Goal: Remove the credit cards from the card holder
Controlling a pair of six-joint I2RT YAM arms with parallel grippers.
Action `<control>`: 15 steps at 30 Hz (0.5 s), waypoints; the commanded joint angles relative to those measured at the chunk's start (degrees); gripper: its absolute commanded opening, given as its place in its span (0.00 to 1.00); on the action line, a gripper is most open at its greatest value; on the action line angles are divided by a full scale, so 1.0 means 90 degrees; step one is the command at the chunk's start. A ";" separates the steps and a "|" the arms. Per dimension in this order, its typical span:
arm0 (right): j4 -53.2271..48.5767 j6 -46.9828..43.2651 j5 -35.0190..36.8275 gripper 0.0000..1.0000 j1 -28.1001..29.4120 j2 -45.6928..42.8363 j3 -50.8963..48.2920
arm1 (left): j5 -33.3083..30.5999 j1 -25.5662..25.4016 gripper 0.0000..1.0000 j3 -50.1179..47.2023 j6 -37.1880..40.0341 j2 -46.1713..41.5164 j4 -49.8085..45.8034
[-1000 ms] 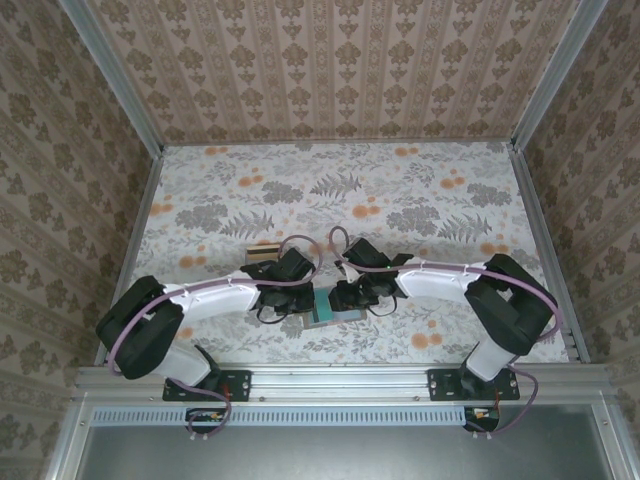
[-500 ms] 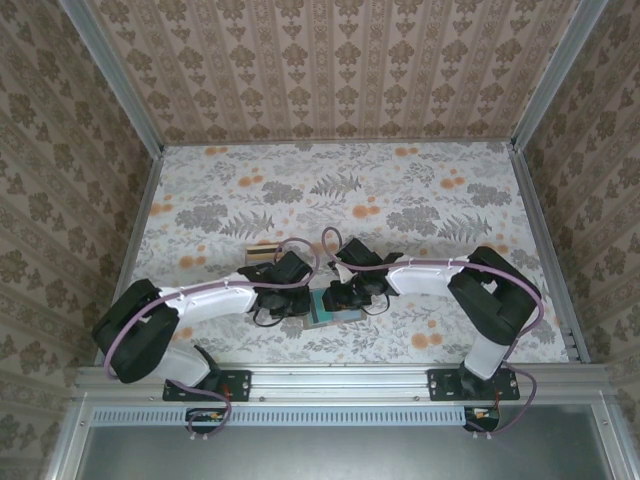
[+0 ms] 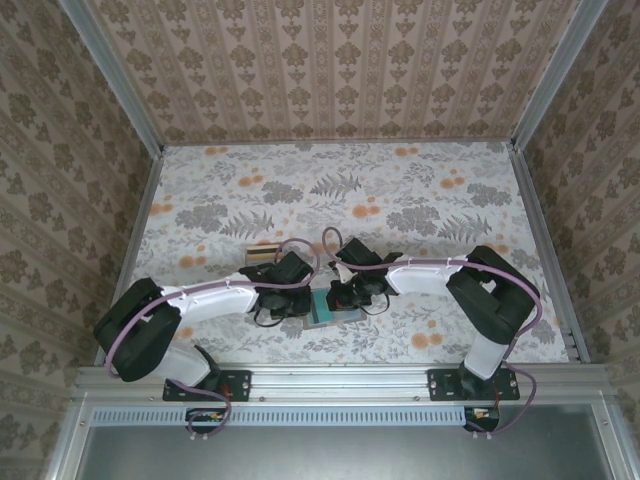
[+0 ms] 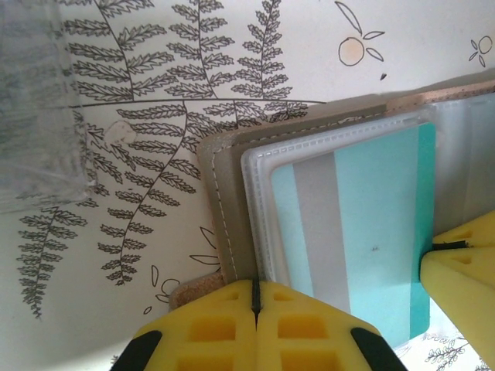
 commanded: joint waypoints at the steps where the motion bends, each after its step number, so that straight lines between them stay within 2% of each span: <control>1: 0.0088 0.0004 -0.0200 0.00 0.0031 0.0029 0.0080 | 0.0005 -0.0092 0.00 0.0005 -0.0052 0.0224 -0.0078; 15: -0.0006 -0.0155 -0.0170 0.00 -0.0407 -0.0560 -0.0554 | -0.0095 -0.0086 0.00 -0.0102 -0.0087 0.0118 -0.0233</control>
